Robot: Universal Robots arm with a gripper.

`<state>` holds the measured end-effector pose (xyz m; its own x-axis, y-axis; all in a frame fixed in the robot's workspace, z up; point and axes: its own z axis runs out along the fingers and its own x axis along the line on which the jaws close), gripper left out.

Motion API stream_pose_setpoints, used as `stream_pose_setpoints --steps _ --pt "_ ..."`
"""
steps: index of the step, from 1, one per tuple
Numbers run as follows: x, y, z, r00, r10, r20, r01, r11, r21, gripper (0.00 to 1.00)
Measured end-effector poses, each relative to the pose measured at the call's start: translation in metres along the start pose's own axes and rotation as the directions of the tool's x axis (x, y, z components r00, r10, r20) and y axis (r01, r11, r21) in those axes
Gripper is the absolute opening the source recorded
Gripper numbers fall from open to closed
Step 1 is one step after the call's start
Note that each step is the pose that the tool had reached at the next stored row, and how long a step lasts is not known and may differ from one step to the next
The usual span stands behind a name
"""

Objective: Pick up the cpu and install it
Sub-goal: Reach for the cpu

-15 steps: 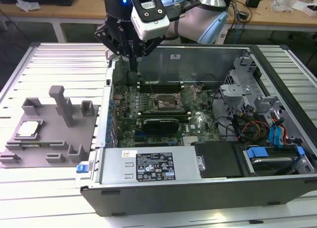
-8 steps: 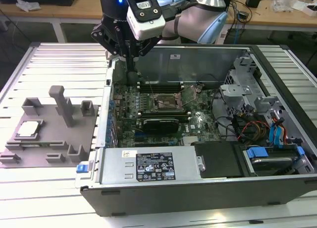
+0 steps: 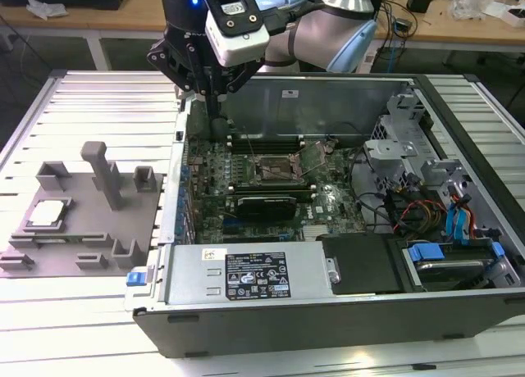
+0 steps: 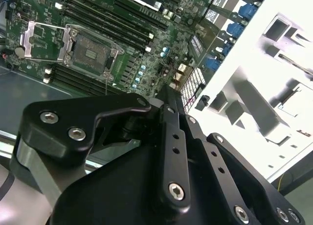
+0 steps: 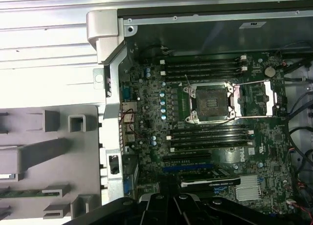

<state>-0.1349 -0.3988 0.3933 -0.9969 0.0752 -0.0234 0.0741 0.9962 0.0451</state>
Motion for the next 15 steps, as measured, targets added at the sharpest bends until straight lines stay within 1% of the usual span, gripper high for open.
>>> stream_pose_setpoints --steps 15 --pt "0.0067 -0.0005 -0.0002 1.0 0.0 0.0 0.0 1.0 0.0 0.11"
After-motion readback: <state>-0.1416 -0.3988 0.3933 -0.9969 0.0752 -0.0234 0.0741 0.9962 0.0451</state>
